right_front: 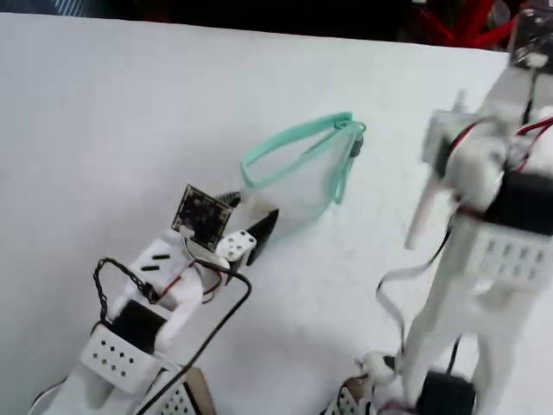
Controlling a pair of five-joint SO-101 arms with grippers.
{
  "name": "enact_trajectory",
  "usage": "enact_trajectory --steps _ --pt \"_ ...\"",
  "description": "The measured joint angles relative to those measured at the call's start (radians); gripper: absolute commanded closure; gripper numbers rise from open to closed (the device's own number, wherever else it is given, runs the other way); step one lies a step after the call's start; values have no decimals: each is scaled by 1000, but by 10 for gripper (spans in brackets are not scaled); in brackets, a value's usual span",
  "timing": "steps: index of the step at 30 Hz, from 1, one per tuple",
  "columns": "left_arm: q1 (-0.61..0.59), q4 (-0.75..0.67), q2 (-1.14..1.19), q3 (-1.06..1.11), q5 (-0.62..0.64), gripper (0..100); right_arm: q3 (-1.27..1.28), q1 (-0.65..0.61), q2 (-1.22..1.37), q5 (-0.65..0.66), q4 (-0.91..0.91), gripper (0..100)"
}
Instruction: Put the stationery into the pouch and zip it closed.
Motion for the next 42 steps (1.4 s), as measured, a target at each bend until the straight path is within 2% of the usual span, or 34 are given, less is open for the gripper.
enact_trajectory --steps 8,13,16,21,26,30,37,42 --pt "0 0 0 0 0 793 371 -252 -431 -12 -331 981" --pt "0 0 0 0 0 793 614 -287 -687 -12 -588 981" --pt "0 0 0 0 0 793 723 -292 -753 -12 -723 981" --pt "0 0 0 0 0 793 776 -338 -743 -12 -902 978" --pt "0 0 0 0 0 793 776 -537 -681 -12 -1089 972" --pt "0 0 0 0 0 793 778 -664 -574 -12 -1224 892" --pt "0 0 0 0 0 793 778 -672 -440 -12 -1318 957" --pt "0 0 0 0 0 793 799 -597 -428 -12 -1318 950"
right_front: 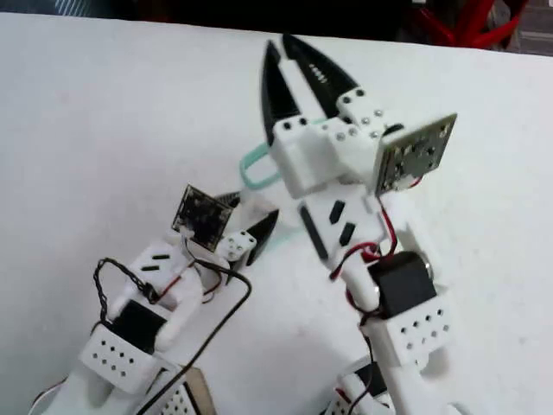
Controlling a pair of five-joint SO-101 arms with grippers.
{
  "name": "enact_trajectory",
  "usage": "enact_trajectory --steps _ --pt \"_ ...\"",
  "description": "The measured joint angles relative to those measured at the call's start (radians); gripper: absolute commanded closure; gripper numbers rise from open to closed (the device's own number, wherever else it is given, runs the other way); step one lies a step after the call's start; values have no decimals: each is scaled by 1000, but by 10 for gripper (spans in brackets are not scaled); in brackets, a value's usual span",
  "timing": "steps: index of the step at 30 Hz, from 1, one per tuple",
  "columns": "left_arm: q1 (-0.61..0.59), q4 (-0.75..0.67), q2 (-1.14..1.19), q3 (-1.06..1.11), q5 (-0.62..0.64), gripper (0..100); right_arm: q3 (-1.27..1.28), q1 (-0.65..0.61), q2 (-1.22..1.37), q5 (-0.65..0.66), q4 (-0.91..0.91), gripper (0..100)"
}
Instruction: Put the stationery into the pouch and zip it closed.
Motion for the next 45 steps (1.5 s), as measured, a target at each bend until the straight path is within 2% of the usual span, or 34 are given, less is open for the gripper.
enact_trajectory --steps 19,26,30,39,45 --pt "0 0 0 0 -8 793 3 34 -12 0 46 954" --pt "0 0 0 0 -8 793 55 34 -229 0 290 950" --pt "0 0 0 0 -8 793 167 98 -374 0 361 950" --pt "0 0 0 0 -46 793 559 391 -571 0 364 950" --pt "0 0 0 0 -48 793 847 407 -615 0 259 950"
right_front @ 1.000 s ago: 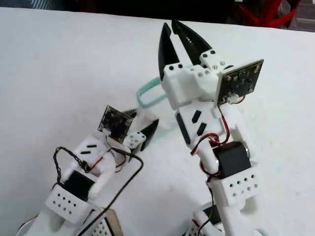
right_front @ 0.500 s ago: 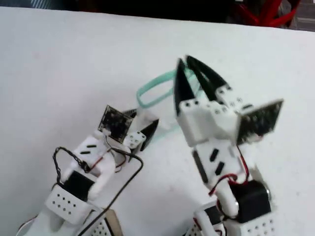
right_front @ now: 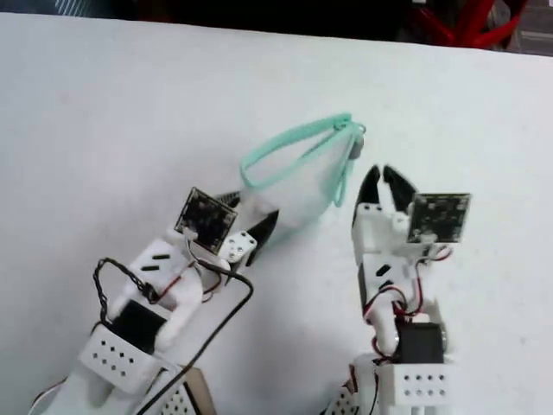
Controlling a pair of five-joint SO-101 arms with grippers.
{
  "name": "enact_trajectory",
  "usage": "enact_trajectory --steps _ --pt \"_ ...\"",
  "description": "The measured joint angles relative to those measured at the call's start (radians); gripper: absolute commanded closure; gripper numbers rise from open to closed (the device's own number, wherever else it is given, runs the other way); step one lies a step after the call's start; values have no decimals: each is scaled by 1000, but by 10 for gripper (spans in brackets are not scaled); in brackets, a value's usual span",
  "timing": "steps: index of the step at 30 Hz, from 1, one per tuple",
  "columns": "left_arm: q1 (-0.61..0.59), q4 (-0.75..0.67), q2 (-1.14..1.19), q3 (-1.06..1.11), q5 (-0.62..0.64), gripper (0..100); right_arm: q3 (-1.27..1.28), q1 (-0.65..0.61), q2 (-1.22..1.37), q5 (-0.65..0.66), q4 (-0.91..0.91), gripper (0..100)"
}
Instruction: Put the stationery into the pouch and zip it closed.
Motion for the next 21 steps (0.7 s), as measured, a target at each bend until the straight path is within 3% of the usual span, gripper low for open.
enact_trajectory --steps 6,13,21 --pt "0 0 0 0 -6 793 227 17 -35 0 -167 950" --pt "31 20 0 -2 46 781 299 -35 -54 0 -210 950" --pt "144 318 0 -126 46 765 299 -23 -54 0 -210 950"
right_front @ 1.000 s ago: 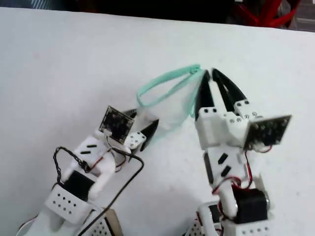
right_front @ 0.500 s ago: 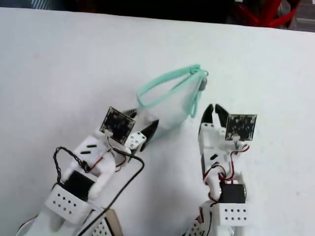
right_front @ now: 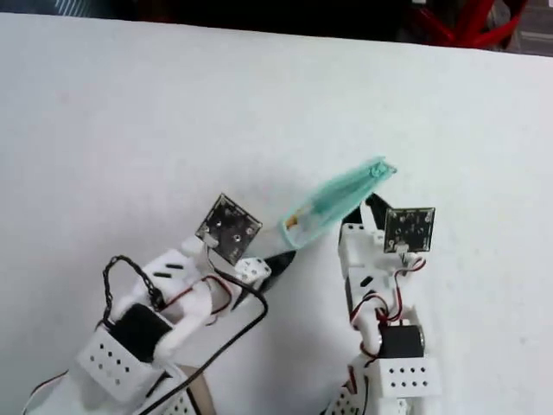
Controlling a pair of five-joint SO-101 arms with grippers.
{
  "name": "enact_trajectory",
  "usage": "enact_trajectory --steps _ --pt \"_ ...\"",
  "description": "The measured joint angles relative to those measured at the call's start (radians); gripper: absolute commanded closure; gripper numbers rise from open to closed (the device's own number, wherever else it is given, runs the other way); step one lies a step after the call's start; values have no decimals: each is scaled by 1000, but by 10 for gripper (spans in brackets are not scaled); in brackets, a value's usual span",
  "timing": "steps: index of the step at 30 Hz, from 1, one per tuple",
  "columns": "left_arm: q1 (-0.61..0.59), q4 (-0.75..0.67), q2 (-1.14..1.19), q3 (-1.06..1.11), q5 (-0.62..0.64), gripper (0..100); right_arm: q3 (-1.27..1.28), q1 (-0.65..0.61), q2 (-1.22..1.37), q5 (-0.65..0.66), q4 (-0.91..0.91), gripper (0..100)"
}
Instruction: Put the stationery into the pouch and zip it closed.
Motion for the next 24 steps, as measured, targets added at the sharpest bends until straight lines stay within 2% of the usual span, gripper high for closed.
enact_trajectory --steps 8,15,20,24 --pt "2 141 0 -49 3 763 0 34 -2 0 -14 949" --pt "2 377 0 -239 3 763 0 68 -2 0 -28 949" --pt "2 410 0 -285 2 766 0 68 -2 0 -28 949" --pt "0 434 -14 -334 -89 766 0 68 -2 0 -28 949"
